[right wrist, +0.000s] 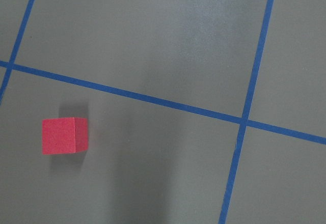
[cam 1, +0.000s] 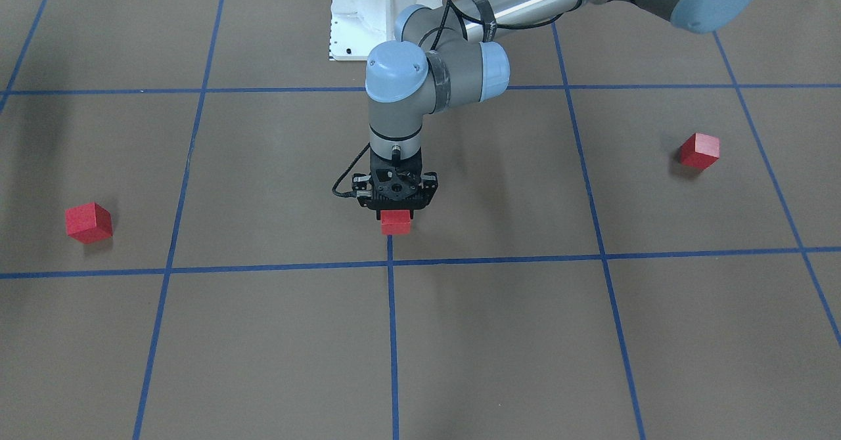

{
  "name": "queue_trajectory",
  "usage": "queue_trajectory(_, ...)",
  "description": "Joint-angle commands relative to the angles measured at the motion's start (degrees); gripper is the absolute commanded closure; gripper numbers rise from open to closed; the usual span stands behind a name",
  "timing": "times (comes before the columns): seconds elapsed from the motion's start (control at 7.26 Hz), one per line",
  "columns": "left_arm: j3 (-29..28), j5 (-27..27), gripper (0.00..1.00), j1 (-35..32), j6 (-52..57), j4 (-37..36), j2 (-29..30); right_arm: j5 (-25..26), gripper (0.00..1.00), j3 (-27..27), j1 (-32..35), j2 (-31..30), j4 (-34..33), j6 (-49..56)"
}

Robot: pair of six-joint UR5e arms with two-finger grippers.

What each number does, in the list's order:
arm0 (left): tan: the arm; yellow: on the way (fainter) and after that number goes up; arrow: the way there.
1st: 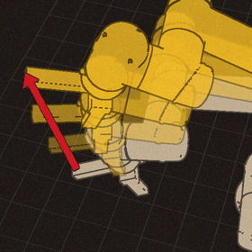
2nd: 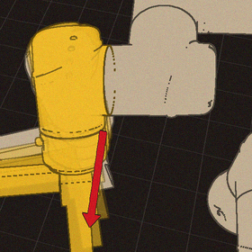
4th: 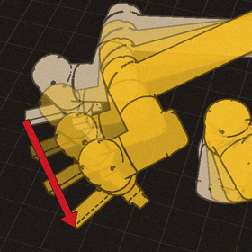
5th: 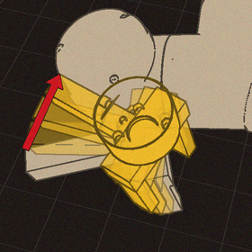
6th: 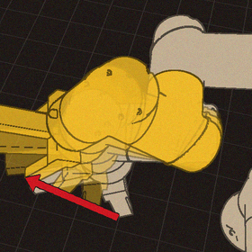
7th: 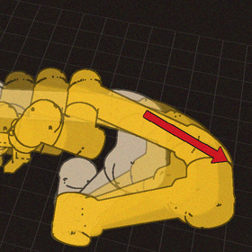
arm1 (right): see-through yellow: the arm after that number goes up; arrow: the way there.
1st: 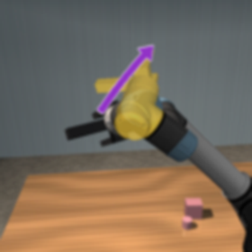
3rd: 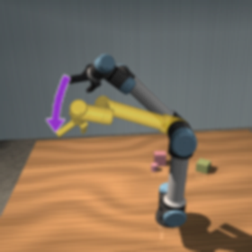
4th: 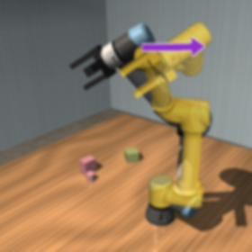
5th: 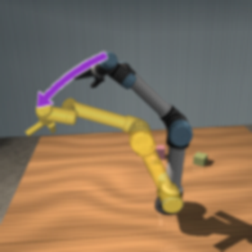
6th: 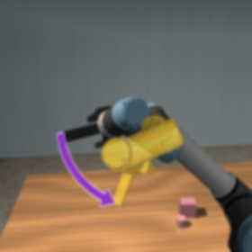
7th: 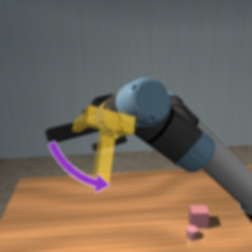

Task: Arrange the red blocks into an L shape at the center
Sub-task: 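Carry the central red cube with the left gripper to the grid center and release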

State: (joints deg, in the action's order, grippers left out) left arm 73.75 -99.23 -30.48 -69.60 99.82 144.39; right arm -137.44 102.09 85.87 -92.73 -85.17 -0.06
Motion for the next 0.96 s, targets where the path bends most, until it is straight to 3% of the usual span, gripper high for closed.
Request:
queue_trajectory(0.0, -1.5, 0.0, 1.00, 0.1, 0.1, 0.4, 0.2, 0.1, 0.01, -0.7, 0.0, 0.3, 0.0, 0.0)
queue_trajectory(0.83, -4.1, 0.0, 1.00, 0.6, -0.1, 3.5, 0.5, 0.1, 0.01, -1.1, -0.1, 0.4, 0.3, 0.0)
